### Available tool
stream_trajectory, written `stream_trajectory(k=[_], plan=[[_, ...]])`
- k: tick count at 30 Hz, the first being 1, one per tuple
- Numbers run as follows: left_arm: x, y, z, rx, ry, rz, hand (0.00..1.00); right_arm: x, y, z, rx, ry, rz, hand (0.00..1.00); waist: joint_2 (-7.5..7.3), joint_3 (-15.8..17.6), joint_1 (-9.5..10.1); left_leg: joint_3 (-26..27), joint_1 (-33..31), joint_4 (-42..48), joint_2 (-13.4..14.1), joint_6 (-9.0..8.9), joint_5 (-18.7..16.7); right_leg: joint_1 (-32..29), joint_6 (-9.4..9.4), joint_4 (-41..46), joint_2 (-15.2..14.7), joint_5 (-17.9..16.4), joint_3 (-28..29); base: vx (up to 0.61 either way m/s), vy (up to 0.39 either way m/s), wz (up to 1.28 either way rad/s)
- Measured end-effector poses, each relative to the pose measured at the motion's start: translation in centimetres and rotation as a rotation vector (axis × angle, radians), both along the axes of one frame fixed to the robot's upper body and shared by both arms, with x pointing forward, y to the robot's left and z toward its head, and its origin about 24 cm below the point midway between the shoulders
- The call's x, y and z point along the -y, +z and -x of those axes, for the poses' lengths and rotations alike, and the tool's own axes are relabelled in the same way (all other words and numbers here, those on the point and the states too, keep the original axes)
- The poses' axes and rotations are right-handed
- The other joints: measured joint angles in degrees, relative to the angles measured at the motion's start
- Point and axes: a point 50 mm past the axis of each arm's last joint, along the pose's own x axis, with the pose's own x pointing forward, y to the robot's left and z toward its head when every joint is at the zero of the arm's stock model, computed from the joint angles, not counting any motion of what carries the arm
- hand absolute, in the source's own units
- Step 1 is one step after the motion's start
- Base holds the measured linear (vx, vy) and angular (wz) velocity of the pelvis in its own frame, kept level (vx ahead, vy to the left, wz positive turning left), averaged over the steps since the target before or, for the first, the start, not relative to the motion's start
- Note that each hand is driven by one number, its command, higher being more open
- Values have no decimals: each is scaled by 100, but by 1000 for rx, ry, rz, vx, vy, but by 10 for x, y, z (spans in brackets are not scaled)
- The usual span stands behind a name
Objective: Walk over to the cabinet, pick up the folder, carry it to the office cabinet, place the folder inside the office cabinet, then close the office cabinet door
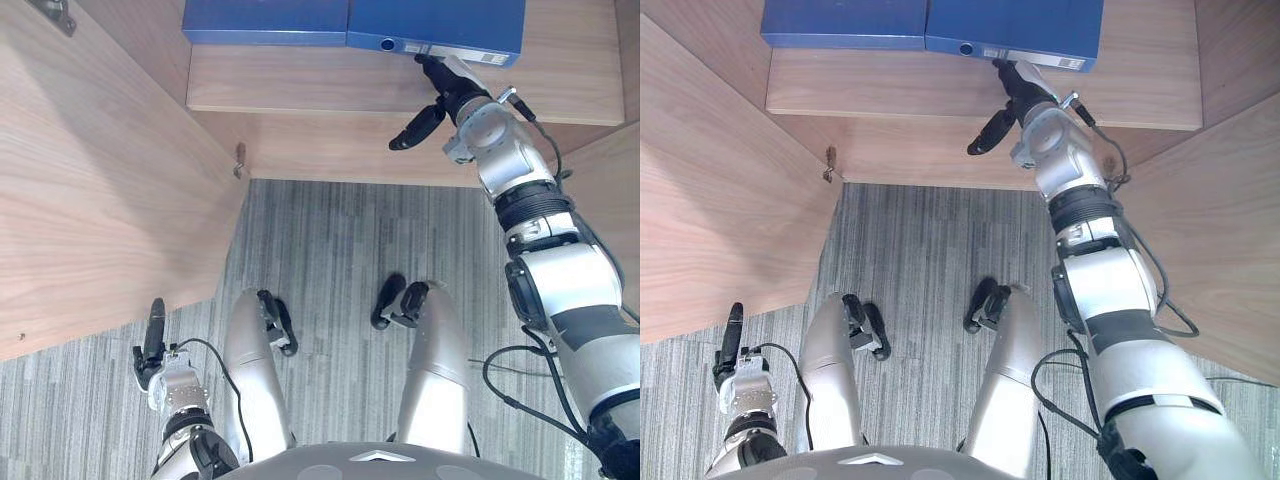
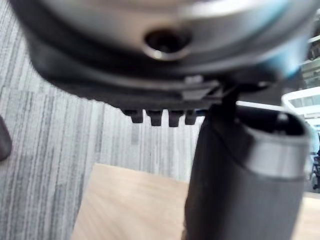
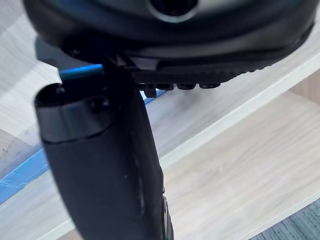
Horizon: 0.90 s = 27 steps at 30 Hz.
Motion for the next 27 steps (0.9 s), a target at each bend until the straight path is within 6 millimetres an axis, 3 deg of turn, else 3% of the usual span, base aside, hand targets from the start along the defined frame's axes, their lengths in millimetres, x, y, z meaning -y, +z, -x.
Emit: stream_trajectory(k=[5, 14, 21, 27], plan=[[-6, 5, 0, 22, 3, -18, 100, 10, 13, 0, 14, -32, -29, 100, 72, 40, 97, -27, -51, 1, -15, 14, 27, -16, 1, 0, -16, 2, -24, -7, 5, 2], [-17, 13, -3, 37, 47, -33, 100, 6, 35, -1, 95, -118, -70, 100, 144, 79, 116, -45, -174, 11, 14, 23, 59, -122, -58, -3, 2, 38, -45, -1, 2, 0], [-7, 20, -24, 42, 54, -1, 100, -2, 58, 0, 180, -217, 54, 100, 169, 93, 73, -5, -235, 14, 28, 26, 61, -228, -81, -17, 25, 82, -10, -6, 7, -2], [1, 26, -40, 66, 51, 24, 100, -4, 65, 1, 215, -239, 34, 100, 170, 101, 53, -10, -228, 29, 45, 25, 60, -227, -88, -13, 66, 87, 4, -4, 4, -1]])
